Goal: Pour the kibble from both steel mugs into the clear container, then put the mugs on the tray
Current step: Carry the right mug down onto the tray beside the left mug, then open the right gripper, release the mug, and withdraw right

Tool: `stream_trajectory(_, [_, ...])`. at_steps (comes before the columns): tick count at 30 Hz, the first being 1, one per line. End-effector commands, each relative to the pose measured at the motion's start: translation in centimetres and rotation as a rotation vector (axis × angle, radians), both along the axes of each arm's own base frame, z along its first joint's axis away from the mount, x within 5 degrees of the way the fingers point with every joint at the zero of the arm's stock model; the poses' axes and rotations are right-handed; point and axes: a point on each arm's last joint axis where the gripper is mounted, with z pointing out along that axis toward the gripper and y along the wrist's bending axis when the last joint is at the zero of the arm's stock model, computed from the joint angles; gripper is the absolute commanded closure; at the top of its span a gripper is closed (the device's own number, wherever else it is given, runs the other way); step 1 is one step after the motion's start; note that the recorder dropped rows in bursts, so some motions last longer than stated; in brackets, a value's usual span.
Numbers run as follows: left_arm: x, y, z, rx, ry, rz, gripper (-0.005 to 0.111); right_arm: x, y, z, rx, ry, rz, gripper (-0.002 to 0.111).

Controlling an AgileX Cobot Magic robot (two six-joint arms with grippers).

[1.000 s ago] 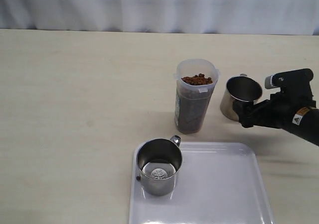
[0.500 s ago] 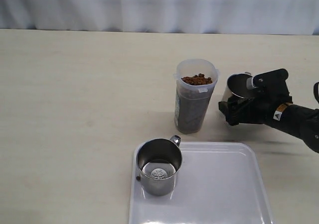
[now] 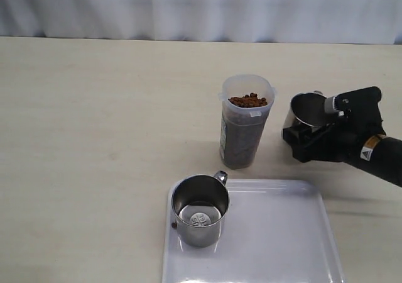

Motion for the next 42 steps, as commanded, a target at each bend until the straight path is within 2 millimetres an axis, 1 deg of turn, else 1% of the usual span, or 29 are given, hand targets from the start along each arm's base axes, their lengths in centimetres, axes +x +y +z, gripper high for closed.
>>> stream_trajectory(1, [0.0,0.0,0.0,-0.009,-0.008,-0.007,0.107,-2.2,0.1,0.6,0.014,-0.014,0.057,0.104])
stream_trajectory(4, [0.0,0.0,0.0,-0.009,-0.011,-0.007,0.107,-4.1,0.4,1.4,0.055,-0.062,0.117,0.104])
stream_trajectory(7, [0.0,0.0,0.0,-0.009,-0.011,-0.007,0.107,-6.5,0.9,2.0,0.077,-0.093,0.240,0.104])
stream_trajectory(9, [0.0,0.0,0.0,-0.009,-0.011,-0.007,0.107,-8.2,1.4,1.9,0.062,-0.085,0.370,0.104])
stream_trajectory(10, [0.0,0.0,0.0,-0.009,-0.011,-0.007,0.107,-9.7,1.8,1.8,0.035,-0.073,0.521,0.104])
stream_trajectory(12, [0.0,0.0,0.0,-0.009,-0.011,-0.007,0.107,-10.6,2.2,1.6,0.007,-0.073,0.666,0.104])
stream_trajectory(14, [0.0,0.0,0.0,-0.009,-0.011,-0.007,0.107,-10.8,2.3,1.6,0.000,-0.076,0.709,0.104])
stream_trajectory(19, [0.0,0.0,0.0,-0.009,-0.011,-0.007,0.107,-10.3,1.8,0.7,-0.046,-0.014,0.623,0.104])
stream_trajectory(21, [0.0,0.0,0.0,-0.009,-0.011,-0.007,0.107,-10.0,1.6,0.3,-0.062,-0.018,0.595,0.104])
stream_trajectory(24, [0.0,0.0,0.0,-0.009,-0.011,-0.007,0.107,-9.9,1.5,-0.7,-0.101,-0.014,0.609,0.104])
stream_trajectory(27, [0.0,0.0,0.0,-0.009,-0.011,-0.007,0.107,-9.5,1.7,-1.7,-0.083,0.015,0.622,0.104])
stream_trajectory(29, [0.0,0.0,0.0,-0.009,-0.011,-0.007,0.107,-9.5,1.8,-1.9,-0.068,0.017,0.627,0.102])
stream_trajectory(31, [0.0,0.0,0.0,-0.009,-0.011,-0.007,0.107,-9.4,1.8,-1.9,-0.066,0.010,0.629,0.089])
stream_trajectory(32, [0.0,0.0,0.0,-0.009,-0.011,-0.007,0.107,-9.6,1.9,-1.9,-0.065,0.009,0.648,0.077])
stream_trajectory(33, [0.0,0.0,0.0,-0.009,-0.008,-0.007,0.107,-9.6,1.9,-1.9,-0.066,0.008,0.660,0.071])
stream_trajectory(36, [0.0,0.0,0.0,-0.009,-0.008,-0.007,0.107,-9.6,1.9,-1.7,-0.065,-0.002,0.652,0.035])
stream_trajectory(37, [0.0,0.0,0.0,-0.009,-0.008,-0.007,0.107,-9.5,1.9,-1.5,-0.061,-0.005,0.642,0.029])
stream_trajectory(39, [0.0,0.0,0.0,-0.009,-0.008,-0.007,0.107,-9.4,1.9,-1.2,-0.050,-0.012,0.630,0.022])
stream_trajectory(42, [0.0,0.0,0.0,-0.009,-0.008,-0.007,0.107,-9.4,2.0,-0.4,-0.031,-0.024,0.611,0.021])
